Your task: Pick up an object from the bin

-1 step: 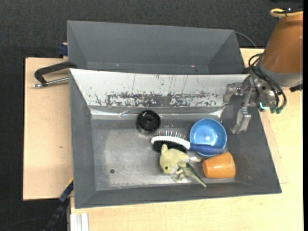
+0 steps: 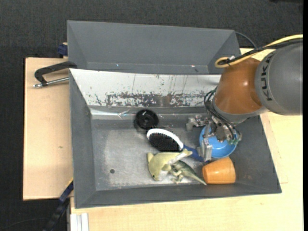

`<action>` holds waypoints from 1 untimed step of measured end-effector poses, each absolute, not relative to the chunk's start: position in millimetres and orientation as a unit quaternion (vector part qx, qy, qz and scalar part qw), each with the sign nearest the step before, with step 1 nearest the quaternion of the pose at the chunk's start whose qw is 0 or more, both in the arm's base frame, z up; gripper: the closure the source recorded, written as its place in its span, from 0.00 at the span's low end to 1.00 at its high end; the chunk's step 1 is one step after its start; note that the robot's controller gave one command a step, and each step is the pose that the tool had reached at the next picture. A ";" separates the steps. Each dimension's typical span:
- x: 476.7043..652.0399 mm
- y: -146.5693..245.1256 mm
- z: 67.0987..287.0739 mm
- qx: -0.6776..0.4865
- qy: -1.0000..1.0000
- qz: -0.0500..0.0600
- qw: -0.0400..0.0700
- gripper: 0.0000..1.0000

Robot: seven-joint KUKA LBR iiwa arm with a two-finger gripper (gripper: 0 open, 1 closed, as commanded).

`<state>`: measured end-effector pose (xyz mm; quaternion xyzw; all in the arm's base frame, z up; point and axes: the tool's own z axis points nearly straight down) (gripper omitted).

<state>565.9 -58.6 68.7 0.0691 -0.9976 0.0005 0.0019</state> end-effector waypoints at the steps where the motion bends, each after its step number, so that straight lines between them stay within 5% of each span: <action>1: 555.3 29.4 102.9 0.039 -0.999 -0.003 -0.003 0.00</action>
Offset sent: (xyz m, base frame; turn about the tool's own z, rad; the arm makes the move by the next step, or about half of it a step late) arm -0.0121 0.0810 0.0313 0.0671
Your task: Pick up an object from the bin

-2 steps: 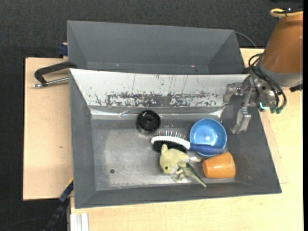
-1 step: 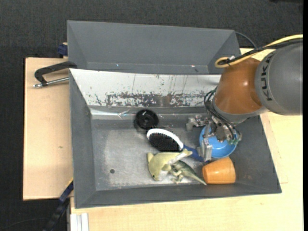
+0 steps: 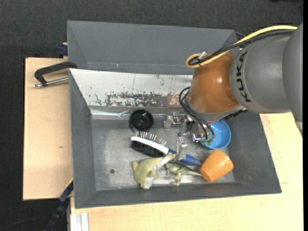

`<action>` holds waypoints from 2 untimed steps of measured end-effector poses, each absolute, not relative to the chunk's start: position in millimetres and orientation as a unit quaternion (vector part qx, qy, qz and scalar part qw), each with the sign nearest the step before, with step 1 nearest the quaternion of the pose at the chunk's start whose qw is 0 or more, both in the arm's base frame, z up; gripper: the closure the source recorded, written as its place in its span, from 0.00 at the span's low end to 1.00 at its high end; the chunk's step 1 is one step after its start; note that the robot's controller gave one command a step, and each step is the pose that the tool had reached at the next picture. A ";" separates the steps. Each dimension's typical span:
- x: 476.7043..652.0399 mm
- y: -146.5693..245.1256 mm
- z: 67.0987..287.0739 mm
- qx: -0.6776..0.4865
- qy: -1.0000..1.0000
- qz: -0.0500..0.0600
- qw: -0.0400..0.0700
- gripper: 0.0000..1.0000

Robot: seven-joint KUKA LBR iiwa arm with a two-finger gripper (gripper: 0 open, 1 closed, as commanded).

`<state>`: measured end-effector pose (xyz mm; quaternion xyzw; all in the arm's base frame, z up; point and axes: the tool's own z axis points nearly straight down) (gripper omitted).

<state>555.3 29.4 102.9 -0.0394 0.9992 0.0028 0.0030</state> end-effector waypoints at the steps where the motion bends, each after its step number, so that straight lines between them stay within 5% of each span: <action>1: 492.3 27.1 122.5 -0.161 0.987 0.000 0.000 0.00; 2: 511.7 23.5 70.8 -0.007 1.000 0.001 -0.009 0.00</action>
Offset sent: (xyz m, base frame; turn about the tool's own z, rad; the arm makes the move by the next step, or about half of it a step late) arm -0.0633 -0.0033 0.0188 -0.2454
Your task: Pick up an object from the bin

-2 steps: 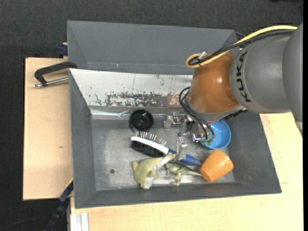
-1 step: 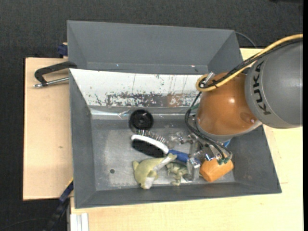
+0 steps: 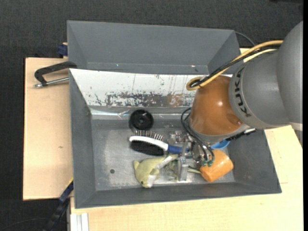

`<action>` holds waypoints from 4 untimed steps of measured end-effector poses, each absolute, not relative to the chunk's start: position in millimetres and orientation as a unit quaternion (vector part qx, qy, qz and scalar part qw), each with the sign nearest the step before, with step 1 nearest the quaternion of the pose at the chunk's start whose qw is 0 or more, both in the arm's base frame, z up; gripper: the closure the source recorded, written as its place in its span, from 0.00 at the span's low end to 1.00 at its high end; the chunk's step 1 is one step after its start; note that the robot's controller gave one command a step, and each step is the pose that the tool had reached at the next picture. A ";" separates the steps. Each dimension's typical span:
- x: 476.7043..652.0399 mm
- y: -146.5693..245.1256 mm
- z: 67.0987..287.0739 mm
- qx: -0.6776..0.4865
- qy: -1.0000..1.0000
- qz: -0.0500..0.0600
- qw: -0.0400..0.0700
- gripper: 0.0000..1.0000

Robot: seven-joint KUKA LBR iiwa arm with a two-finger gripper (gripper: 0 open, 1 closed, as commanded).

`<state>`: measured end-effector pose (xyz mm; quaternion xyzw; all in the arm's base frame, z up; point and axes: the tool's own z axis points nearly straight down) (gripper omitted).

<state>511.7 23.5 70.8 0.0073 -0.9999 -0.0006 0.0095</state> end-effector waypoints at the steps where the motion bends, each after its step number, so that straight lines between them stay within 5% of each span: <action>1: 511.6 24.0 72.7 0.008 -1.000 0.000 0.003 0.00; 2: 513.9 24.3 72.6 0.008 -1.000 -0.001 -0.003 1.00; 3: 516.6 25.2 157.1 0.008 -1.000 -0.001 -0.006 1.00; 4: 517.7 25.9 162.4 0.008 -1.000 -0.001 -0.003 1.00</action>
Offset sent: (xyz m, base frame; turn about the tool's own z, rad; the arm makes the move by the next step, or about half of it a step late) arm 0.0000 0.0000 0.0000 0.0000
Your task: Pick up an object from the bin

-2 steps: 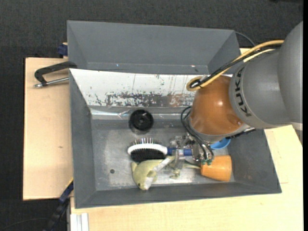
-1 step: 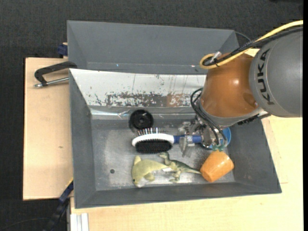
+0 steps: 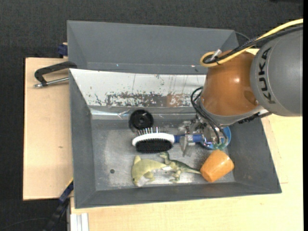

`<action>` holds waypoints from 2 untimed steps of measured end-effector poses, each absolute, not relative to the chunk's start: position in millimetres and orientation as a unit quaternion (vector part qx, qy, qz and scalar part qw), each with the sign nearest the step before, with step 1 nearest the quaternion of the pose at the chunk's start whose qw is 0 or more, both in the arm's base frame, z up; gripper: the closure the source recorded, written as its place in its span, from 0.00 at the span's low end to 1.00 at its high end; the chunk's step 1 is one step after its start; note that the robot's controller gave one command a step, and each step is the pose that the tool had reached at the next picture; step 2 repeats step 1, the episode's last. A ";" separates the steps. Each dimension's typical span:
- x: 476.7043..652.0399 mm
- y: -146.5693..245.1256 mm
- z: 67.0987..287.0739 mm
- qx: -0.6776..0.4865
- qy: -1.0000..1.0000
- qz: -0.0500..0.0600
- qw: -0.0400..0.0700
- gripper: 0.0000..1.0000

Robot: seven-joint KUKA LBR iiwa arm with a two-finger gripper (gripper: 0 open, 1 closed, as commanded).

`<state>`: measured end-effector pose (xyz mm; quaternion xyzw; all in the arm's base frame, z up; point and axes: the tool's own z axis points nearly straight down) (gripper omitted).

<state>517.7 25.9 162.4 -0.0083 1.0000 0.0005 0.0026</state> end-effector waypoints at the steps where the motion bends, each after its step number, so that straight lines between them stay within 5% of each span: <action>1: 518.9 26.2 183.1 -0.008 1.000 0.001 0.003 1.00; 2: 518.9 26.2 183.1 -0.008 1.000 0.001 0.003 1.00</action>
Offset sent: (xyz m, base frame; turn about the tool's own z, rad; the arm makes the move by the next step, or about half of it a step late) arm 0.0000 -0.0001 0.0192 0.0000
